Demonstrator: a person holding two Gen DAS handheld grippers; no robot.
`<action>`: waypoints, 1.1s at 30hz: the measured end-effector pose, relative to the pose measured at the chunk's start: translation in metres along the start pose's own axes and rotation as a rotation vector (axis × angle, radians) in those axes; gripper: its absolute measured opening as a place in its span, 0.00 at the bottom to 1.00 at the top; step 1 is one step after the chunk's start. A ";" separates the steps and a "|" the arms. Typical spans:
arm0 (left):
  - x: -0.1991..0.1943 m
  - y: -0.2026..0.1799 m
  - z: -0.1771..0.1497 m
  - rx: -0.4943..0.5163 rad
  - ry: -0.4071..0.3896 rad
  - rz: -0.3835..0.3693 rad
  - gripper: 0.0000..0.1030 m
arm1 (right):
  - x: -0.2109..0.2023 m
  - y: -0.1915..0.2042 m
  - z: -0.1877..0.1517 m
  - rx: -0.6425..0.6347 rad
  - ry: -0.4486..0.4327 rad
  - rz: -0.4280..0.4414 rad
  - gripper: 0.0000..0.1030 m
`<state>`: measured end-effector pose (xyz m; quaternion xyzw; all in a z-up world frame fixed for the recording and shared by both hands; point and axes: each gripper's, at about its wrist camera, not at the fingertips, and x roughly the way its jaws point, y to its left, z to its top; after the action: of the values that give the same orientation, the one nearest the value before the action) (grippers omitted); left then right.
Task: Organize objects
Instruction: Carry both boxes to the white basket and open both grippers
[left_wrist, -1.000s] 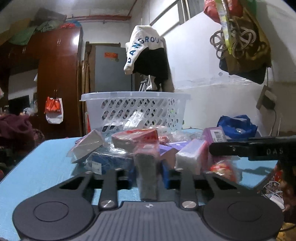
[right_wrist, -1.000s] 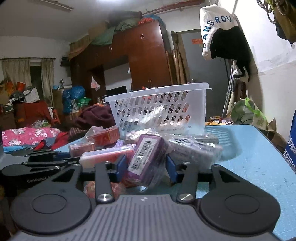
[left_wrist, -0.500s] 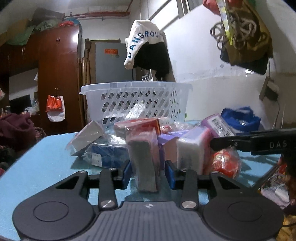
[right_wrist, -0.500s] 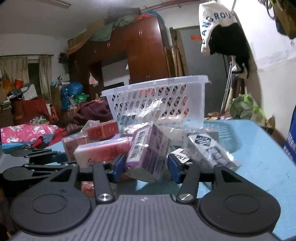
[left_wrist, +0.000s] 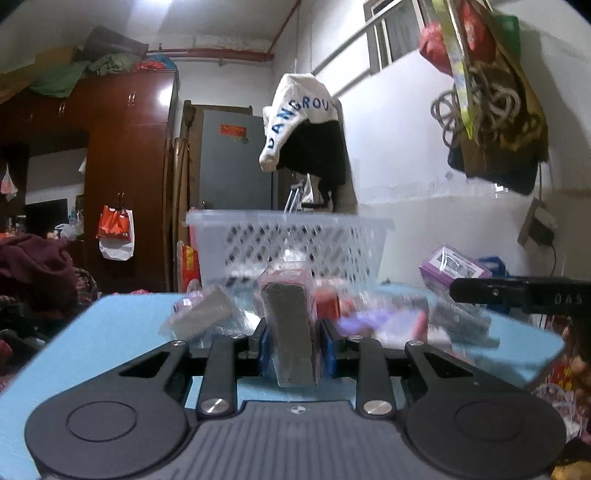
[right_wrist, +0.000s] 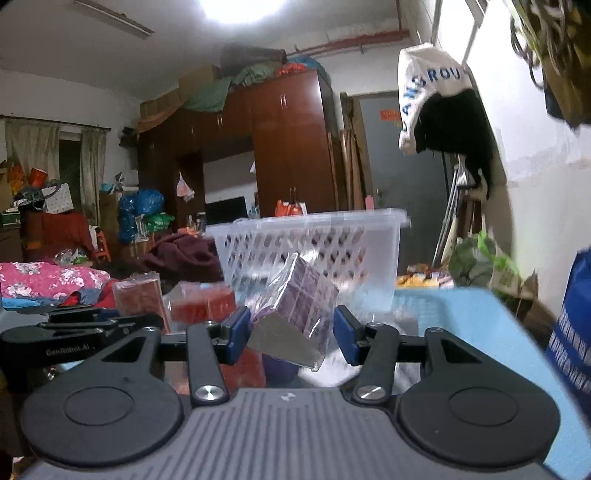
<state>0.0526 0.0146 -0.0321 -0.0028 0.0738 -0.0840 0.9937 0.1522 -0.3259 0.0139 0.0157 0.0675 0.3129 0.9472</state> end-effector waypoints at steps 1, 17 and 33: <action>0.002 0.003 0.009 -0.004 -0.013 -0.004 0.30 | 0.002 0.001 0.008 -0.016 -0.013 -0.002 0.51; 0.190 0.057 0.140 -0.137 0.224 0.070 0.49 | 0.170 0.001 0.105 -0.214 0.146 -0.152 0.66; 0.034 0.006 0.022 -0.099 0.067 -0.054 0.81 | -0.021 -0.058 -0.030 0.057 0.093 -0.158 0.93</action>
<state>0.0898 0.0144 -0.0154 -0.0509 0.1111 -0.1071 0.9867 0.1657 -0.3855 -0.0180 0.0230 0.1213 0.2354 0.9640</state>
